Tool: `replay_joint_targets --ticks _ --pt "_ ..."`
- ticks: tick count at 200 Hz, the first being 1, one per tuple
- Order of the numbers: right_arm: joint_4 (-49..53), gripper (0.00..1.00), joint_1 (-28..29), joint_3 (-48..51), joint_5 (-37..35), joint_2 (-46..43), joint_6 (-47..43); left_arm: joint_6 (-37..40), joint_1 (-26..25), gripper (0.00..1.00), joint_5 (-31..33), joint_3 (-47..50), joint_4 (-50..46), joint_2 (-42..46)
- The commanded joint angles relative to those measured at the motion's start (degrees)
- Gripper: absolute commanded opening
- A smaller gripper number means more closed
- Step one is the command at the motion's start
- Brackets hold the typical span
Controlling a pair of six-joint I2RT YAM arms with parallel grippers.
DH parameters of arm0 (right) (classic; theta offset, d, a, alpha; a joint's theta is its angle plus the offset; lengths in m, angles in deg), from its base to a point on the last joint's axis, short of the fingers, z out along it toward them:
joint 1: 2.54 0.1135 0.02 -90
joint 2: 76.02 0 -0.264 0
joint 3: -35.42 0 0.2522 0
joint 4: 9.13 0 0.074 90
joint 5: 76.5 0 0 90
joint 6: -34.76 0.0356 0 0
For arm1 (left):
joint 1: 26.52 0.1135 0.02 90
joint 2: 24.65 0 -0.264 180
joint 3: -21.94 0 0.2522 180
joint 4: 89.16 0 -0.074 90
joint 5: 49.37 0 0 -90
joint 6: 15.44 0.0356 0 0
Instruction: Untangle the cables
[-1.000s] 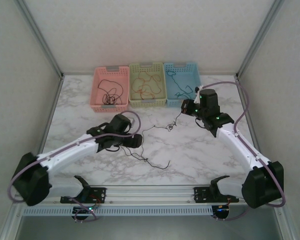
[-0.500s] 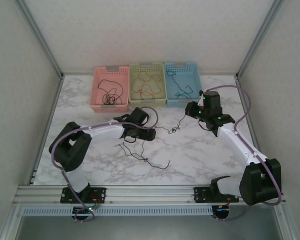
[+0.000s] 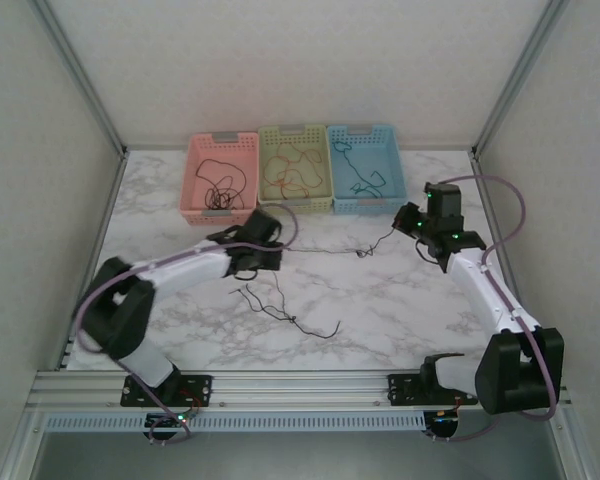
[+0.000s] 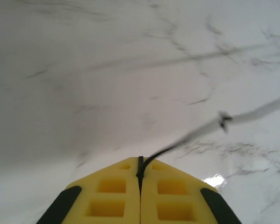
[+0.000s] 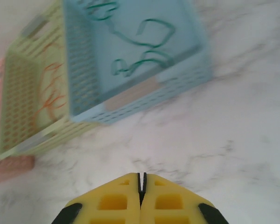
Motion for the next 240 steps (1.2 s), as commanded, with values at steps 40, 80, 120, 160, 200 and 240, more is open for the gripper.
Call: replay_joint_targets --ticks 40,80,120,160,200,240 --pt "4.1 0.00 -16.2 6.9 -7.5 0.3 7.9 -9.4 11.4 0.00 9.8 7.5 -15.4 29.8" --pt "-3.6 0.00 -17.1 9.1 4.4 -1.0 10.7 -7.7 13.2 0.00 4.0 7.5 -15.5 32.5" --pt "-4.8 0.00 -12.5 4.2 11.1 -5.0 11.0 -6.2 13.2 0.00 2.4 7.4 -14.7 30.8" --pt "-8.2 0.00 -1.2 -3.8 11.2 -3.2 12.7 -5.5 13.4 0.00 3.3 5.5 -17.5 31.8" --pt "-13.0 0.00 11.9 -20.2 9.0 13.3 14.6 -5.7 13.4 0.00 3.6 5.2 -19.1 32.3" --pt "-17.4 0.00 21.2 -40.4 6.4 33.5 15.6 -5.2 13.5 0.00 3.3 4.9 -20.7 33.0"
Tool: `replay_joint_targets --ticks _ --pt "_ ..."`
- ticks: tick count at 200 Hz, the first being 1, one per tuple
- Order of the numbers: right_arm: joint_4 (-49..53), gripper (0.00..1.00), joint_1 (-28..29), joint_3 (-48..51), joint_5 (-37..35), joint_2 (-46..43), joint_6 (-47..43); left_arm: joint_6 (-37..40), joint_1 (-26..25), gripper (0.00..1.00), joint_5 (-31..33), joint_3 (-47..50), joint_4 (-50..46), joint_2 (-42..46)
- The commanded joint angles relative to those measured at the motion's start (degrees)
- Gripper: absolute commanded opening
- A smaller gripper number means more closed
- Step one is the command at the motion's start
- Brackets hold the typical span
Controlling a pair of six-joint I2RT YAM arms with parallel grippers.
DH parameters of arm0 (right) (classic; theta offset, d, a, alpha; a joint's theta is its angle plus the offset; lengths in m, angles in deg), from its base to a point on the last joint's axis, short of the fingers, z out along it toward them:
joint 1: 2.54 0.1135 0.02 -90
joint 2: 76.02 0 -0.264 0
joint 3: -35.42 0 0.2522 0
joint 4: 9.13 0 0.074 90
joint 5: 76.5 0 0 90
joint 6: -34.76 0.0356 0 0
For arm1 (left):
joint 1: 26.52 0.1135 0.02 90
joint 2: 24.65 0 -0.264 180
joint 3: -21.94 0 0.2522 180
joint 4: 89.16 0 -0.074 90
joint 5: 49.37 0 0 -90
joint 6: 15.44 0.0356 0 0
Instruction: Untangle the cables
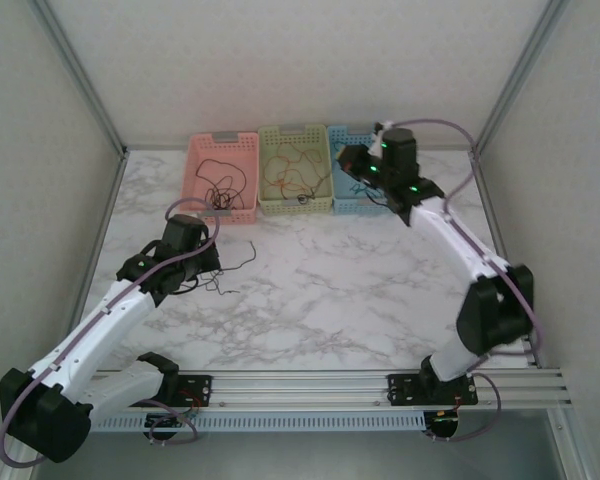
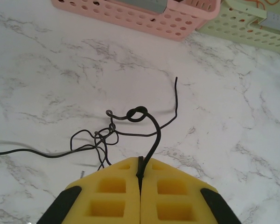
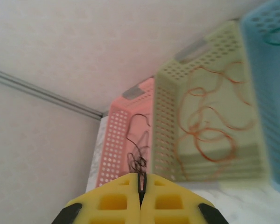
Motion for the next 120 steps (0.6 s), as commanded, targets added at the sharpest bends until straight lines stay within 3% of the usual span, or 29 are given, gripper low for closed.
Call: replay_joint_targets --ticks 1,36,72,79,91,100,120 --pt "-4.2 0.00 4.2 -10.4 -1.4 10.3 1.9 0.9 0.5 0.00 -0.5 -2.2 -2.8 1.3" --pt "-1.8 0.00 9.1 -34.7 -1.5 30.7 1.0 1.5 0.6 0.00 -1.4 -3.7 -3.8 0.8" --pt "12.0 0.00 12.4 -69.1 -3.1 54.1 -2.4 2.1 0.6 0.00 -2.5 -4.7 -4.9 0.5" --pt "14.0 0.10 12.9 -76.6 -2.8 58.9 -3.1 2.2 0.7 0.00 -2.6 -4.7 -5.1 0.7" --pt "15.4 0.43 13.3 -85.9 -1.4 65.0 -3.7 2.5 0.7 0.00 -2.7 -5.0 -5.5 0.7" --pt "15.4 0.61 13.4 -87.6 -0.9 66.5 -3.9 2.7 0.7 0.00 -3.1 -5.4 -5.7 0.5" --pt "15.2 0.70 13.3 -80.7 -0.8 62.0 -7.9 2.8 0.7 0.00 -3.6 -6.4 -6.0 0.5"
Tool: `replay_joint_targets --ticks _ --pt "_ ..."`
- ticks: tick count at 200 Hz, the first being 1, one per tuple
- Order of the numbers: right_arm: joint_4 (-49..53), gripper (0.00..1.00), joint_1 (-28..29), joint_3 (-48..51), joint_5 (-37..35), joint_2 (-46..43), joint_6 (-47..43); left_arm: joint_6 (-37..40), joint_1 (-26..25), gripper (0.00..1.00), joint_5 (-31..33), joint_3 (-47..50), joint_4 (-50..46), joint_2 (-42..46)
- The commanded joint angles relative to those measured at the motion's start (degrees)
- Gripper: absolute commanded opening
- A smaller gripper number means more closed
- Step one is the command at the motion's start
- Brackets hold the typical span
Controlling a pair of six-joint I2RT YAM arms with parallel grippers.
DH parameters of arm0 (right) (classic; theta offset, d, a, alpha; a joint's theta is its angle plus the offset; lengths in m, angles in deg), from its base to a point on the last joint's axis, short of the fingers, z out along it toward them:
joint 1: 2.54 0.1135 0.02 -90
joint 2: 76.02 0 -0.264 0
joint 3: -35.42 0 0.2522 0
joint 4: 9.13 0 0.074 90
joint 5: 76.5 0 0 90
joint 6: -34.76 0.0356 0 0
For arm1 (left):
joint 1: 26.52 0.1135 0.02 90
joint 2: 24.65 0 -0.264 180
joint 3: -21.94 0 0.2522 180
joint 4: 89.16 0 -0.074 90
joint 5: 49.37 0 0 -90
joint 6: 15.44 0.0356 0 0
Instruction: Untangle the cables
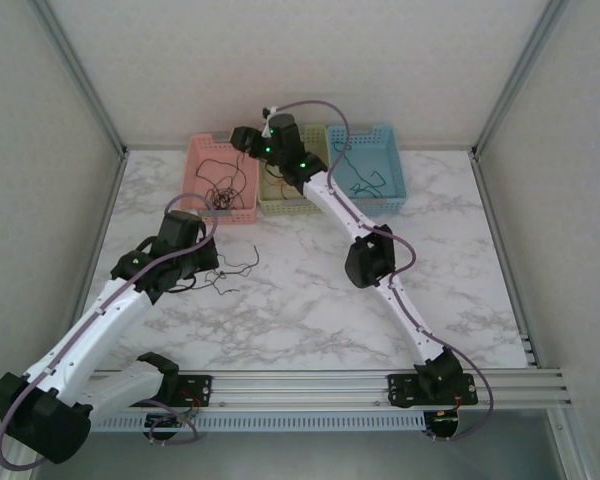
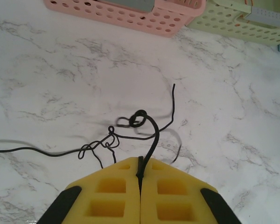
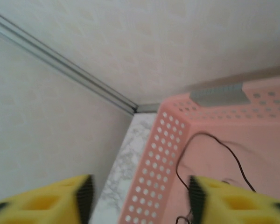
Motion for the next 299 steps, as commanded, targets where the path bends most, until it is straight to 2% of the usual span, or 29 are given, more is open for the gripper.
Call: replay_joint_targets --ticks 1,43,67,93,119,139,181,252,275,299 --pt "2.8 0.70 -0.2 2.6 0.8 -3.6 -5.2 1.1 0.6 0.00 -1.4 -2.6 -2.0 0.4" --pt "3.6 0.68 -0.3 23.2 2.0 -22.8 -15.1 1.3 0.6 0.00 -6.2 -6.7 -2.8 1.7" --pt "-3.0 0.67 -0.3 43.8 2.1 -38.3 -19.3 2.4 0.6 0.00 -12.1 -10.9 -4.1 2.7" --pt "-11.6 0.67 -0.4 66.8 3.1 -55.9 -23.1 3.2 0.6 0.00 -15.5 -16.1 -6.3 3.7" --pt "-17.8 0.67 -0.5 87.2 8.0 -69.8 -26.2 4.0 0.6 0.00 -17.6 -20.7 -7.7 3.6" --pt "-16.3 0.68 0.0 96.2 13.9 -76.2 -27.5 4.8 0.6 0.00 -18.4 -22.9 -8.6 2.3" --pt "-10.6 0.71 3.5 105.4 18.8 -82.5 -32.3 4.9 0.5 0.00 -19.0 -21.3 -6.6 0.5" --pt "-11.0 0.73 9.2 106.3 24.5 -78.7 -33.6 4.5 0.5 0.00 -19.4 -17.9 -4.3 -1.4" --pt "-8.3 0.73 12.4 104.2 22.6 -75.8 -36.5 4.7 0.5 0.00 -19.2 -17.6 -4.7 -1.4" --pt "-11.5 0.73 13.6 104.3 20.5 -72.7 -38.1 5.0 0.5 0.00 -19.0 -17.6 -4.9 -1.2"
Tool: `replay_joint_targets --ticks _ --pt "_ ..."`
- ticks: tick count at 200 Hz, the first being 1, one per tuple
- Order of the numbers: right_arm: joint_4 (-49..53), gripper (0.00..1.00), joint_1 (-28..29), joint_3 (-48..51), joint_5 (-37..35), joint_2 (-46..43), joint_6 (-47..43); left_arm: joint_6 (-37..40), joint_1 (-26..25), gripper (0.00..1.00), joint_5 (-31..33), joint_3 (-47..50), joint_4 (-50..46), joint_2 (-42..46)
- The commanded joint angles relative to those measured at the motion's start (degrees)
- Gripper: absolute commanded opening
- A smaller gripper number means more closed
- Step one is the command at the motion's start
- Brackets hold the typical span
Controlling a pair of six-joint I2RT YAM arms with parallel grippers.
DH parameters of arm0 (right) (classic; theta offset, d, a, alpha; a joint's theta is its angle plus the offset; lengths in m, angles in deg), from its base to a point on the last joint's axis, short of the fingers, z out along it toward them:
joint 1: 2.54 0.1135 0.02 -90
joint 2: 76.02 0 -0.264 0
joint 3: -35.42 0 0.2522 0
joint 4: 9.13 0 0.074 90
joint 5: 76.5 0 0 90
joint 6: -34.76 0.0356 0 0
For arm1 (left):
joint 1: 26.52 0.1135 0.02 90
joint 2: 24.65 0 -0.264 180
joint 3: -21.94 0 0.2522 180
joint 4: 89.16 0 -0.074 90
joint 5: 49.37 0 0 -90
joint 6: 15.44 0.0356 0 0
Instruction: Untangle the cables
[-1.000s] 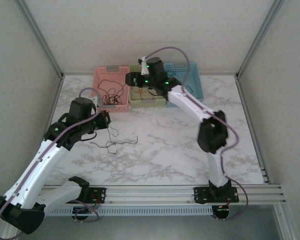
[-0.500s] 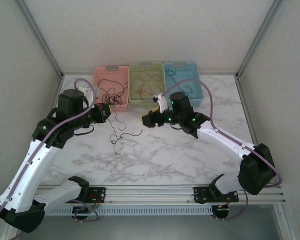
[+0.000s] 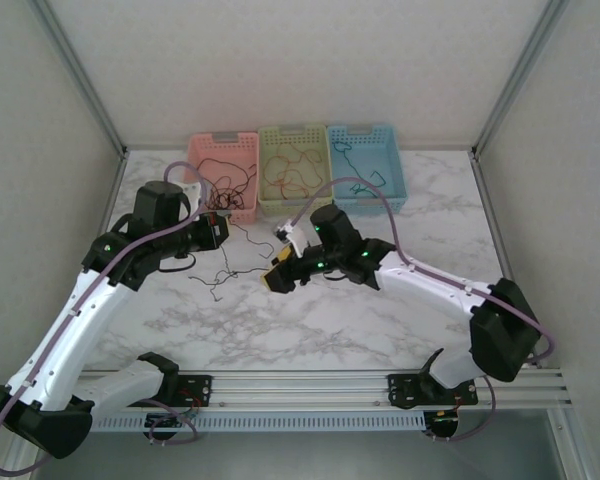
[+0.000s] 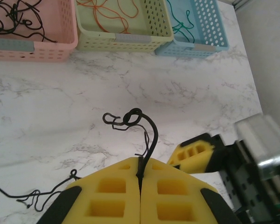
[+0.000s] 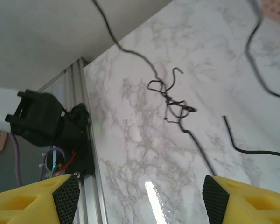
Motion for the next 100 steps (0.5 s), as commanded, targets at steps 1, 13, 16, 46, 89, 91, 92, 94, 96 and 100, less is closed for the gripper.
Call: replay_joint_targets --ticks 1,13,16,46,89,91,92,94,96,100 --pt "-2.0 0.73 1.3 -1.3 -1.7 2.9 -3.6 1.3 0.5 0.00 -0.8 0.3 0.6 0.3" --pt "-2.9 0.73 1.4 -1.7 -2.7 4.2 -4.8 1.4 0.5 0.00 -0.8 0.3 0.4 0.4" --pt "-3.1 0.73 1.4 -1.9 -3.2 4.6 -5.1 1.5 0.5 0.00 -0.8 0.3 0.3 0.5" --pt "-4.8 0.73 1.3 -3.0 -6.5 6.4 -7.6 2.2 0.5 0.00 -0.8 -0.4 -0.5 0.2" --pt "-2.2 0.69 1.4 -6.0 -3.5 6.2 -11.0 3.1 0.5 0.00 -0.4 -0.5 -1.4 0.5" --pt "-2.1 0.69 1.4 -6.1 -3.0 6.1 -11.2 3.1 0.5 0.00 -0.3 -0.5 -1.4 0.5" --pt "-2.1 0.69 1.4 -6.1 -3.0 6.1 -11.2 3.2 0.5 0.00 -0.2 -0.5 -1.5 0.6" --pt "-1.9 0.68 1.4 -6.2 -2.4 5.8 -11.4 3.2 0.5 0.00 -0.1 -0.4 -1.5 0.6" --pt "-1.9 0.67 1.4 -6.2 -2.2 5.7 -11.4 3.2 0.5 0.00 0.0 -0.4 -1.6 0.6" --pt "-1.6 0.67 1.3 -6.3 -1.6 5.4 -11.6 3.3 0.5 0.00 0.2 -0.4 -1.6 0.6"
